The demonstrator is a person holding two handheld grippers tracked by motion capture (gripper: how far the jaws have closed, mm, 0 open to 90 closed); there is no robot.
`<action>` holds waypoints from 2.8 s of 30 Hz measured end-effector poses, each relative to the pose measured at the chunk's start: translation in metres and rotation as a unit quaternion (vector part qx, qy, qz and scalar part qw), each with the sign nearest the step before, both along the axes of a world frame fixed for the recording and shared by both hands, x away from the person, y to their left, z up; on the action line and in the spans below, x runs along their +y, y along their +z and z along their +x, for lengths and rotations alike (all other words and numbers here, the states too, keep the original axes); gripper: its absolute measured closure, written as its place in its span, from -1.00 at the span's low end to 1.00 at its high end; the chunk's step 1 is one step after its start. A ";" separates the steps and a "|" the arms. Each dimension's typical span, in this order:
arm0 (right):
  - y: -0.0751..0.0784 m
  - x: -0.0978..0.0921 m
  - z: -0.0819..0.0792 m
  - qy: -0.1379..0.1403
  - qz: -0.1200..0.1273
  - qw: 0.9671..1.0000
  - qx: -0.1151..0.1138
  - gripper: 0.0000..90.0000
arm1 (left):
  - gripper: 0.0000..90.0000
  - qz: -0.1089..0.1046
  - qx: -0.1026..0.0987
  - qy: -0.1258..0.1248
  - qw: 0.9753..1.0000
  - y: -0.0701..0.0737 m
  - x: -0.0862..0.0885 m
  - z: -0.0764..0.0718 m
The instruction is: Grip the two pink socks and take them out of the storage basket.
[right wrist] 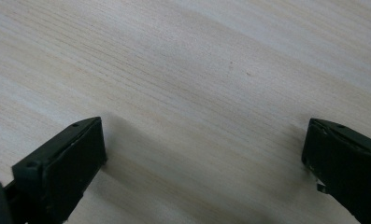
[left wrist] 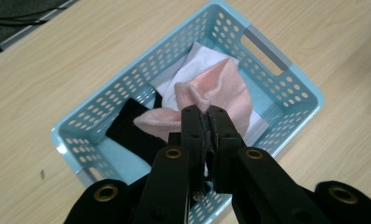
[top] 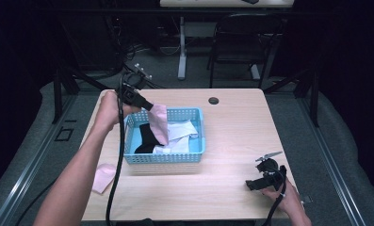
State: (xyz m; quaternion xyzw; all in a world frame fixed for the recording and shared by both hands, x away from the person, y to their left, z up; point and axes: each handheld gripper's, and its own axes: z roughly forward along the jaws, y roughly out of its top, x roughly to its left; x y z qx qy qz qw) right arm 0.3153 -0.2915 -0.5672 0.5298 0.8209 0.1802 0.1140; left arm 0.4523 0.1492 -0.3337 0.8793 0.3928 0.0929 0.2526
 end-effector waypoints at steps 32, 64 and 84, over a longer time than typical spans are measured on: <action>0.000 0.000 0.000 0.000 0.000 1.000 -0.001 -1.00 | 0.92 0.018 -0.049 0.125 0.991 0.047 0.139 -0.038; 0.000 0.000 0.000 0.000 0.001 1.000 -0.002 -1.00 | 0.79 0.011 0.093 0.208 0.974 -0.156 0.182 -0.015; 0.000 0.000 0.000 -0.002 0.001 1.000 -0.003 -1.00 | -0.69 -0.028 0.012 0.226 0.974 -0.145 0.184 -0.073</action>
